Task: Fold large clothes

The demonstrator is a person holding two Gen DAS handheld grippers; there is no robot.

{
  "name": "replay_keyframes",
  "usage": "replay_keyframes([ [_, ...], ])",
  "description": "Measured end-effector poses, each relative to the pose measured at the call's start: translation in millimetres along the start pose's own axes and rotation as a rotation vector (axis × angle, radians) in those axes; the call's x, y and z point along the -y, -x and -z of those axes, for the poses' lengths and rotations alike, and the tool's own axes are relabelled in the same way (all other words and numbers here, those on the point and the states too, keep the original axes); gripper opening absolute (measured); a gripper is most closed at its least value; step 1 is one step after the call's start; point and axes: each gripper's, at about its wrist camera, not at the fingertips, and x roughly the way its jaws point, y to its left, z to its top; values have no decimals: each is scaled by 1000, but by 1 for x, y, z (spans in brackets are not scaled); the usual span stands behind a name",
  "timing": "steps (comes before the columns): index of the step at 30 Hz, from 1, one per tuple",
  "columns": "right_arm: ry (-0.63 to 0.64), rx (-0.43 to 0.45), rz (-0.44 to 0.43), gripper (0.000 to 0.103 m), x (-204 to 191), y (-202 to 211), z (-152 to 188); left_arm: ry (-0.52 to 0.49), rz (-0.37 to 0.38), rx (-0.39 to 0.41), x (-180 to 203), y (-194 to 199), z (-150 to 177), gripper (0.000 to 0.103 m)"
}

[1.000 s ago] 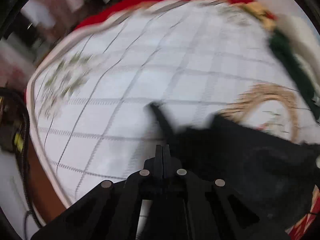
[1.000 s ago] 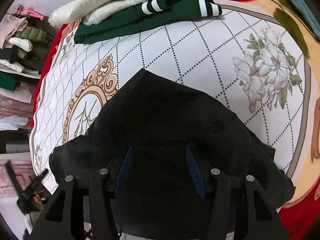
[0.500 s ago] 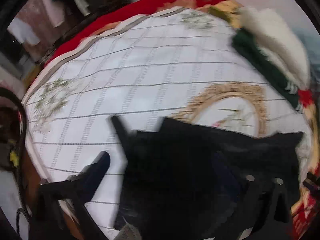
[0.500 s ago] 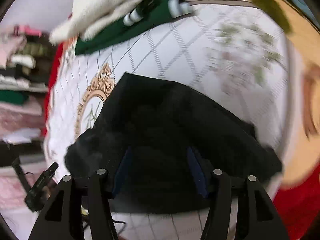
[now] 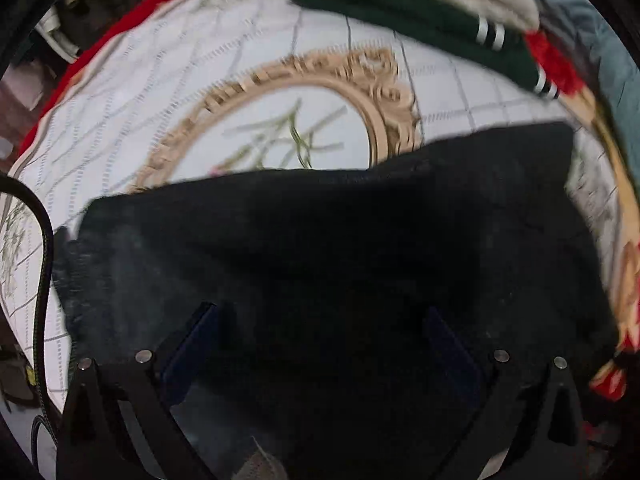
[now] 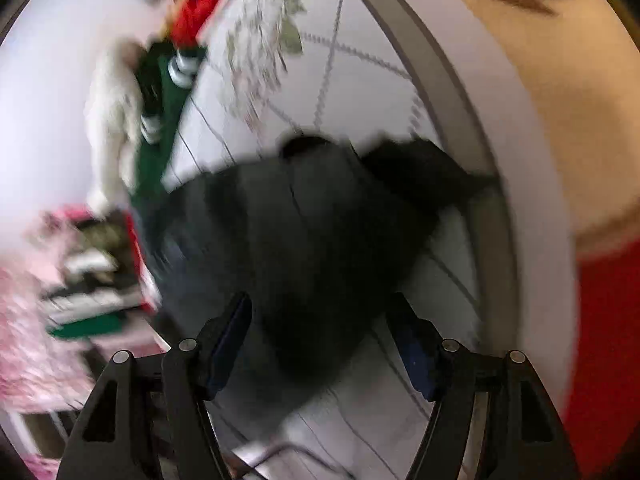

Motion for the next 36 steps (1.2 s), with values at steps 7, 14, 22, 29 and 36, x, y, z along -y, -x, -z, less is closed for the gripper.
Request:
replay_keyframes([
  [7, -2, 117, -110, 60, -22, -30, -22, -21, 22, 5, -2, -5, -9, 103],
  [14, 71, 135, -195, 19, -74, 0, -33, -55, 32, 22, 15, -11, -24, 103],
  [22, 260, 208, -163, 17, -144, 62, -23, -103, 194, 15, 81, -29, -56, 103],
  [29, 408, 174, -139, 17, -202, 76, -1, 17, 286, 46, 56, 4, -62, 103],
  [36, 544, -65, -243, 17, -270, 31, 93, 340, 219, 116, -98, 71, -12, 103],
])
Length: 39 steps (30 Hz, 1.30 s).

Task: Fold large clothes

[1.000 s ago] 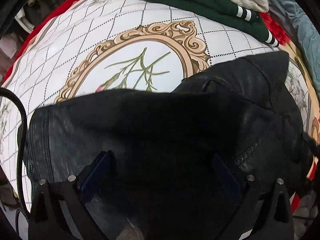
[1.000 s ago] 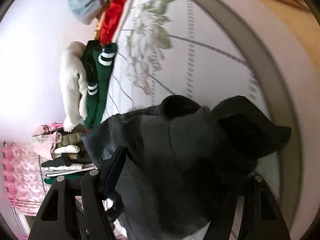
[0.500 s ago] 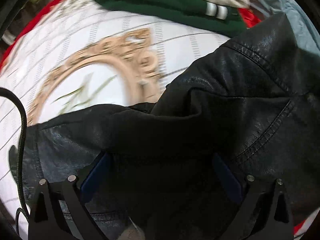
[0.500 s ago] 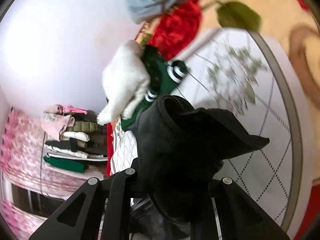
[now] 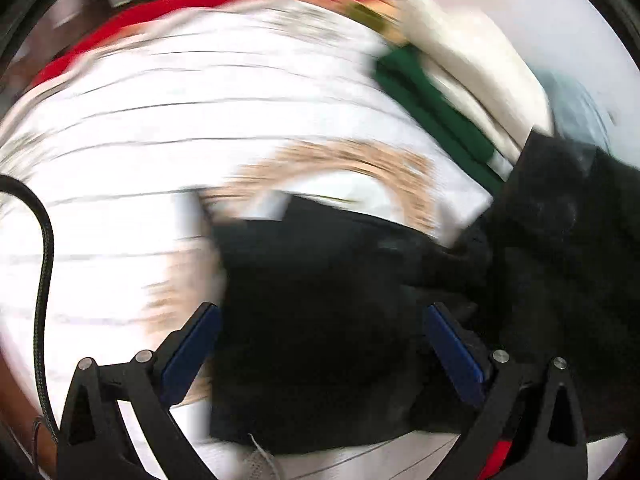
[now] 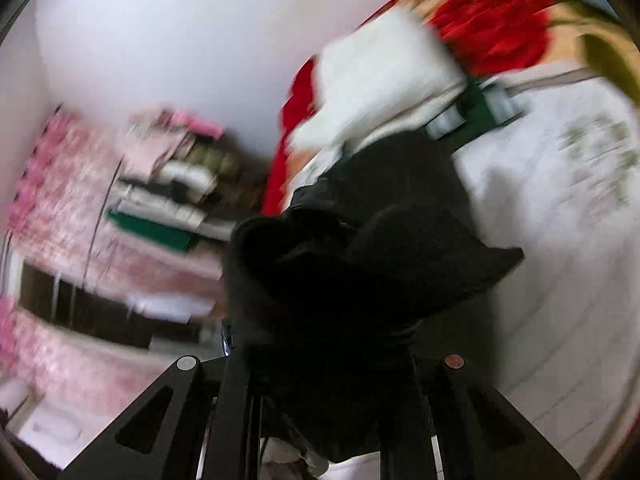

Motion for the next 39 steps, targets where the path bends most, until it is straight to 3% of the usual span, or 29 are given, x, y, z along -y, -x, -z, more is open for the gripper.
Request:
replay_keyframes([
  [7, 41, -295, -67, 17, -35, -127, 83, 186, -142, 107, -122, 81, 15, 103],
  [12, 87, -573, 69, 19, -15, -220, 157, 258, -199, 146, -160, 96, 17, 103],
  [14, 142, -627, 117, 19, -17, -233, 169, 259, -200, 159, -162, 102, 15, 103],
  [16, 235, -609, 129, 22, -33, -225, 170, 241, -193, 181, -160, 111, 12, 103],
  [18, 334, -580, 147, 41, -53, -209, 163, 212, -184, 203, -152, 123, 10, 103],
  [20, 431, -517, 193, 54, -70, -184, 156, 184, -163, 224, -136, 129, 3, 103],
  [22, 524, -457, 257, 56, -81, -160, 148, 152, -134, 238, -118, 136, -3, 103],
  [24, 602, -374, 316, 65, -89, -132, 141, 120, -118, 249, -103, 140, -7, 103],
  [27, 686, -237, 417, 65, -96, -95, 120, 55, -98, 241, -75, 135, -11, 103],
  [30, 672, -144, 482, 66, -85, -68, 100, 12, -91, 200, -55, 114, -10, 103],
  [32, 628, -129, 502, 66, -74, -69, 87, -17, -118, 173, -45, 91, -6, 103],
  [35, 540, -158, 510, 66, -47, -91, 62, -91, -213, 85, -34, 35, 4, 103],
  [39, 446, -283, 514, 66, 3, -133, 38, -136, -329, -44, -46, -36, 21, 103],
])
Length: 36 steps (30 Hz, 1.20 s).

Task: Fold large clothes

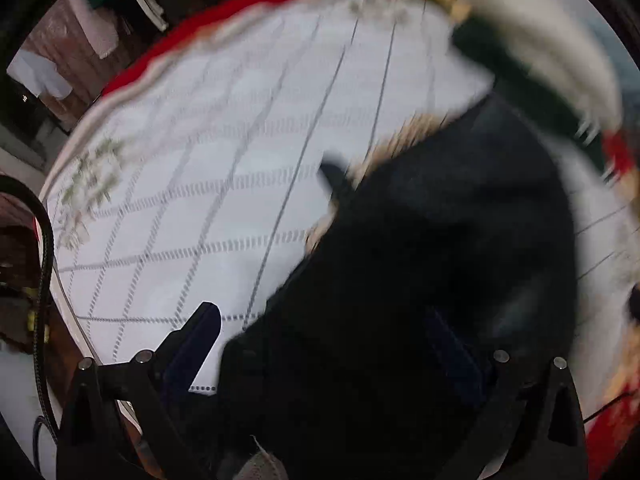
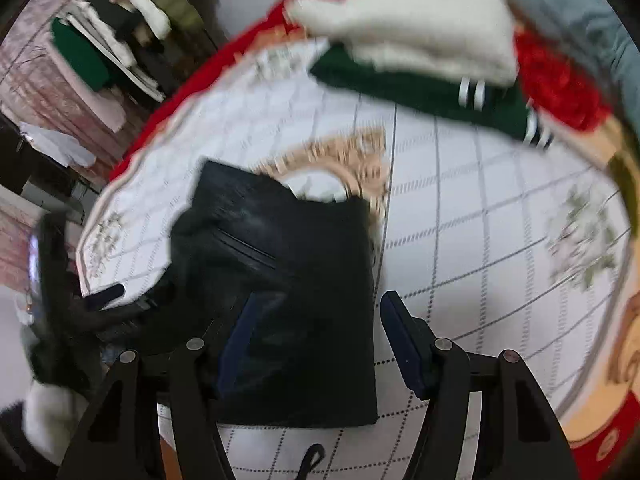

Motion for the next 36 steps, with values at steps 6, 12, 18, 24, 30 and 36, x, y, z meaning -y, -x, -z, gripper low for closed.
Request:
replay_keyframes([
  [6, 6, -146, -27, 75, 10, -77, -1, 41, 48, -31, -14, -37, 9, 103],
  [12, -53, -206, -148, 81, 32, -86, -5, 103, 90, -35, -34, -8, 11, 103],
  [18, -129, -266, -291, 81, 63, -89, 10, 372, 227, -38, -81, 47, 66, 103],
  [24, -174, -324, -492, 84, 73, -131, -2, 630, 318, -114, -98, 22, 105, 103],
  [30, -184, -355, -637, 90, 69, -163, -14, 769, 335, -88, -101, -1, 105, 101],
  [36, -194, -311, -662, 75, 53, -171, -21, 711, 275, 9, -96, 14, 87, 40],
])
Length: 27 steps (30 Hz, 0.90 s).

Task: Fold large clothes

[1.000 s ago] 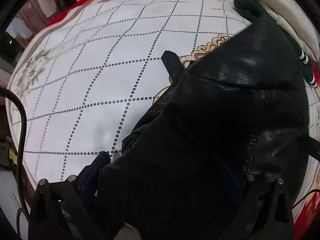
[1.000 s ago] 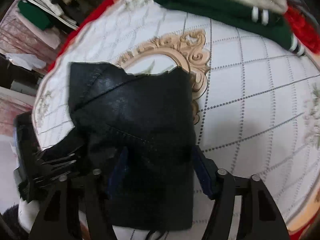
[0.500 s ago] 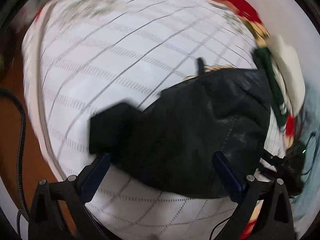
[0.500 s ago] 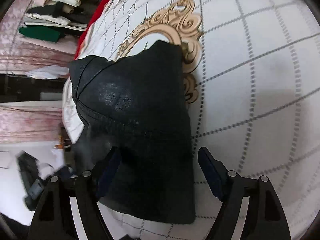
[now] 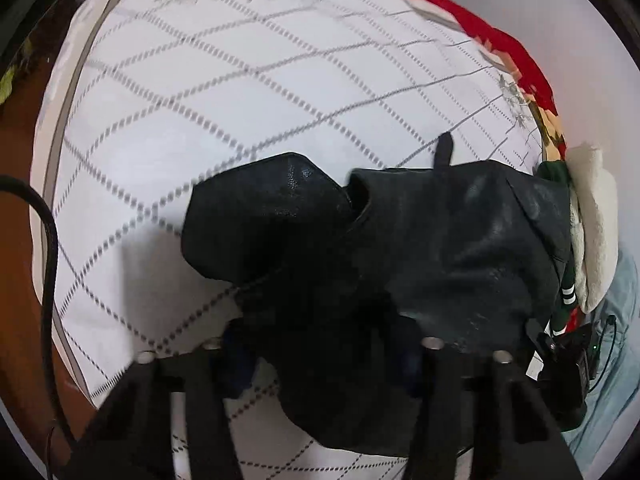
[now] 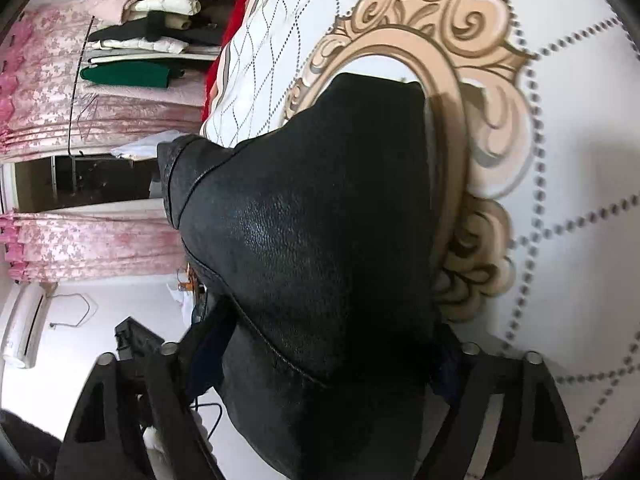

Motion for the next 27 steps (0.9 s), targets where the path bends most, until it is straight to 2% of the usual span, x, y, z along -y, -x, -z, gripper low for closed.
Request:
replay_keyframes([
  [4, -57, 38, -25, 60, -7, 0, 2, -87, -20, 44, 17, 14, -12, 22],
  [6, -75, 68, -46, 52, -13, 10, 9, -123, -22, 58, 22, 18, -13, 18],
  [8, -79, 98, -72, 48, -22, 18, 15, -165, -25, 81, 33, 25, -16, 16],
  [16, -52, 171, -100, 45, -64, 62, 32, -246, 21, 125, 63, 62, -37, 16],
  [19, -32, 216, -89, 45, -89, 92, 30, -291, 60, 134, 95, 77, -52, 15],
  [22, -12, 267, -88, 44, -118, 131, 18, -342, 108, 137, 129, 95, -68, 15],
  [27, 26, 373, -82, 44, -173, 206, -25, -446, 183, 167, 202, 130, -97, 15],
])
